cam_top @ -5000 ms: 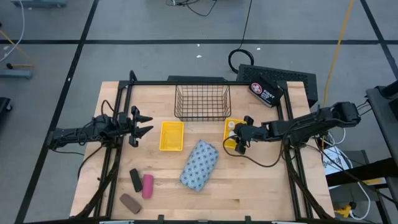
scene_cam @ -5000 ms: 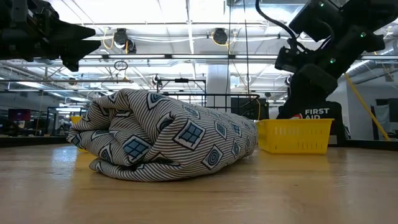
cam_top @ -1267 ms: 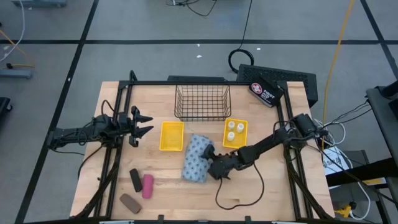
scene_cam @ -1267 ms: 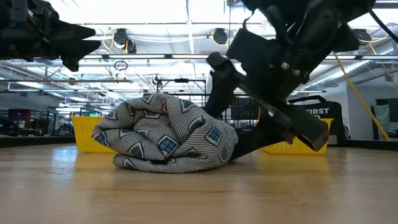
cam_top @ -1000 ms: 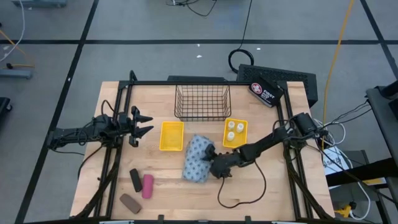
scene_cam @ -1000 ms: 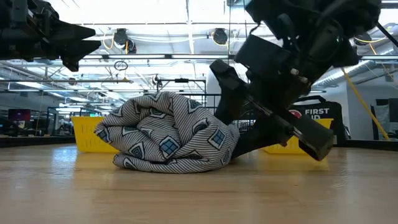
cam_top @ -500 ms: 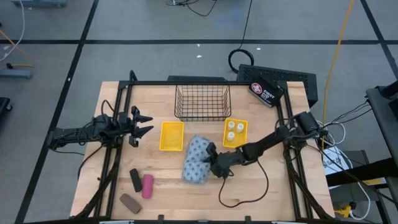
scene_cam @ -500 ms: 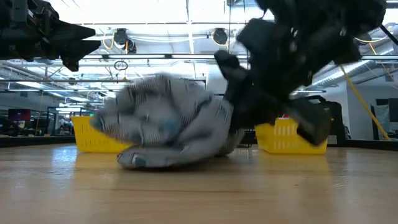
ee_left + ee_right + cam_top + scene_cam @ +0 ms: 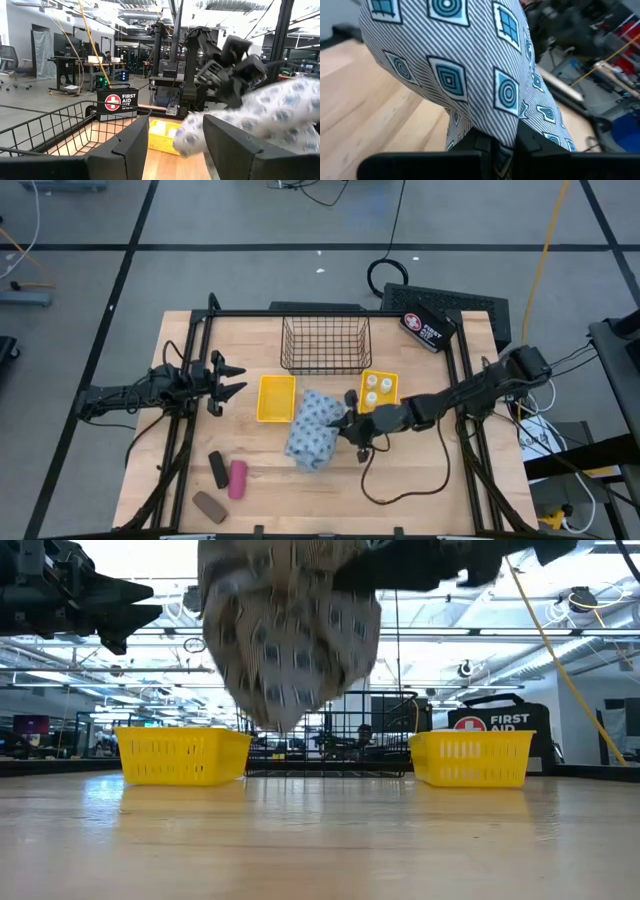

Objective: Pick & Place Medicine items
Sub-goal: Put the blue patient gown into the wire basket

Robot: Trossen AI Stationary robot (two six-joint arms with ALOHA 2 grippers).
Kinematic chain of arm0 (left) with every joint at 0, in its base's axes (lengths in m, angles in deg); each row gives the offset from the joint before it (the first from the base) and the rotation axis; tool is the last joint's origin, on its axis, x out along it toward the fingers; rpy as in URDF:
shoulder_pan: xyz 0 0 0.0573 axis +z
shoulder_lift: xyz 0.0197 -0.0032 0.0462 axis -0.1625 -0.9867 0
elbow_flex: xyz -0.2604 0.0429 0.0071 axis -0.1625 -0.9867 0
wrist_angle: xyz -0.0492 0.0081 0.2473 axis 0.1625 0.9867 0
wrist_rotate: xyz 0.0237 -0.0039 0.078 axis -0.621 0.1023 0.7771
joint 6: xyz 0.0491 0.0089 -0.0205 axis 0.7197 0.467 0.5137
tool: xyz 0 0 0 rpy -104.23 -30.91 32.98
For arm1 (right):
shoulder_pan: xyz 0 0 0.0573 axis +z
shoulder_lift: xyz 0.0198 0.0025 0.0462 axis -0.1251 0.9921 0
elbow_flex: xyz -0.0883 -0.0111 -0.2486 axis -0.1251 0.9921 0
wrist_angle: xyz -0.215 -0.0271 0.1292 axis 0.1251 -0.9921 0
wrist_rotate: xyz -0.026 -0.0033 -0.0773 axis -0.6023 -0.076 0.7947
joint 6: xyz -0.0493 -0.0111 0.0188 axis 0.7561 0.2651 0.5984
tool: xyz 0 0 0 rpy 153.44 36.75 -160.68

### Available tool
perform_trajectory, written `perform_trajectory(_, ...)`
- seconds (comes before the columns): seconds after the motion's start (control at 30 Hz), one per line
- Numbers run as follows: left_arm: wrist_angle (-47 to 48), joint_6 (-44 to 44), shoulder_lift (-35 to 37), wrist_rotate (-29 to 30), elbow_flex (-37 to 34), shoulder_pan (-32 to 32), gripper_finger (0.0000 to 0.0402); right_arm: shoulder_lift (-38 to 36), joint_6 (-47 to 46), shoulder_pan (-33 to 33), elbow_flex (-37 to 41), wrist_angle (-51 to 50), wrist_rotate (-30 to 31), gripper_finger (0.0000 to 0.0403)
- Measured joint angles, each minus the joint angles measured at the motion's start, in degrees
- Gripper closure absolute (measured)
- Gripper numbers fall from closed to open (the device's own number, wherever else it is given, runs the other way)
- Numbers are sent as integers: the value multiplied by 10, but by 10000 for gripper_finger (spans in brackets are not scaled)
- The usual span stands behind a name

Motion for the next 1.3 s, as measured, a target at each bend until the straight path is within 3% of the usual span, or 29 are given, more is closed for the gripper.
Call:
perform_trajectory(0.23,0,0,0,0,0,0,204,-36,-18,-52,0,28,2,387)
perform_trajectory(0.53,0,0,0,0,0,0,204,-36,-80,-171,0,123,19,387)
perform_trajectory(0.83,0,0,0,0,0,0,203,-34,32,-255,-1,187,276,387)
perform_trajectory(1.3,0,0,0,0,0,0,203,109,32,-293,-2,154,275,387)
